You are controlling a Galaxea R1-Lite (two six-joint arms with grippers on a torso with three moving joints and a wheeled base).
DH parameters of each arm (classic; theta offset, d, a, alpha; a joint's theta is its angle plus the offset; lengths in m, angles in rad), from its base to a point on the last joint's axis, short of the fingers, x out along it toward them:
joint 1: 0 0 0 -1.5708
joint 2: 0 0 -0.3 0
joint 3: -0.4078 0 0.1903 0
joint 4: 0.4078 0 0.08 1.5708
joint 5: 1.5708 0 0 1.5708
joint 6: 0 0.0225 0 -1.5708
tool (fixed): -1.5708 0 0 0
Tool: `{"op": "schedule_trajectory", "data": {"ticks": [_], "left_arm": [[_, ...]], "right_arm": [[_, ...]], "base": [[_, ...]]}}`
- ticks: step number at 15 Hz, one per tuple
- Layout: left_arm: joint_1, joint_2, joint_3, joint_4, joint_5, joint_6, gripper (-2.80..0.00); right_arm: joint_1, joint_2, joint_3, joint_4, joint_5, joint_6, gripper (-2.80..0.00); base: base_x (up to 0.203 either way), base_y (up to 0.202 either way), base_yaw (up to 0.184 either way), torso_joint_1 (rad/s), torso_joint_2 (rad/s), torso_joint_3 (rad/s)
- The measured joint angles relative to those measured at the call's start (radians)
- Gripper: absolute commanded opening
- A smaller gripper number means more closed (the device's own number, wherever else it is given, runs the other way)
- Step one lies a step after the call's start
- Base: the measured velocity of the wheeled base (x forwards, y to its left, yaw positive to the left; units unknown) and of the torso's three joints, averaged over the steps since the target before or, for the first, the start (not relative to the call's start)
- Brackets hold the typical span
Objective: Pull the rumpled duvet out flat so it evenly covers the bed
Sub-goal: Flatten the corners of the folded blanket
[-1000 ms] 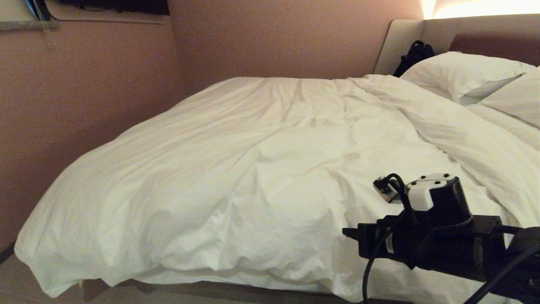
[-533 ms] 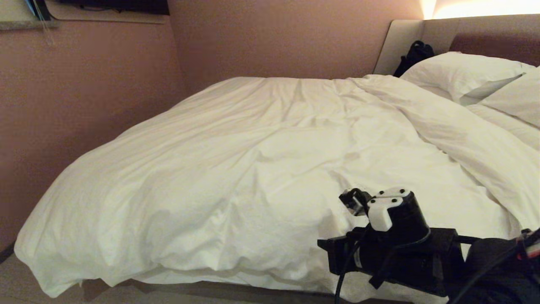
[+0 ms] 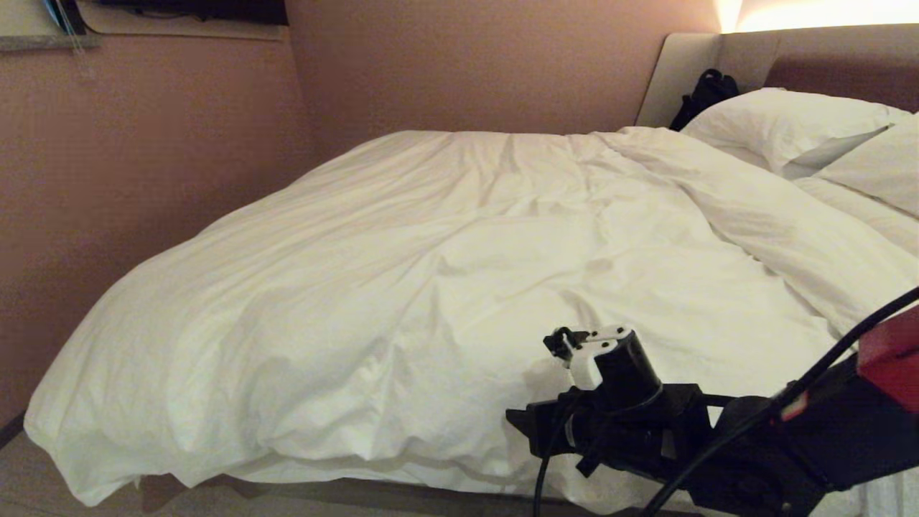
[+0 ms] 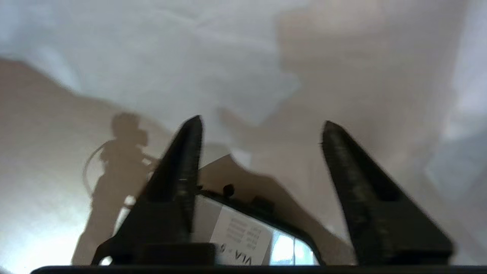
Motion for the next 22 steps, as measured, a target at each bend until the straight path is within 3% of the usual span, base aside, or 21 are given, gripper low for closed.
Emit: {"op": "schedule_trajectory", "data": {"ticks": [12, 22], "left_arm": [[0.0, 0.0, 0.0, 0.0, 0.0, 0.0, -2.8], [0.0, 0.0, 0.0, 0.0, 0.0, 0.0, -2.8]], "right_arm": [[0.071, 0.299, -0.212, -0.034, -0.304, 0.082, 0.0], [0.02, 0.427, -0.267, -0.115, -0.433, 0.082, 0.0]], "base": [[0.0, 0.0, 0.0, 0.0, 0.0, 0.0], [0.0, 0.0, 0.0, 0.0, 0.0, 0.0]]}}
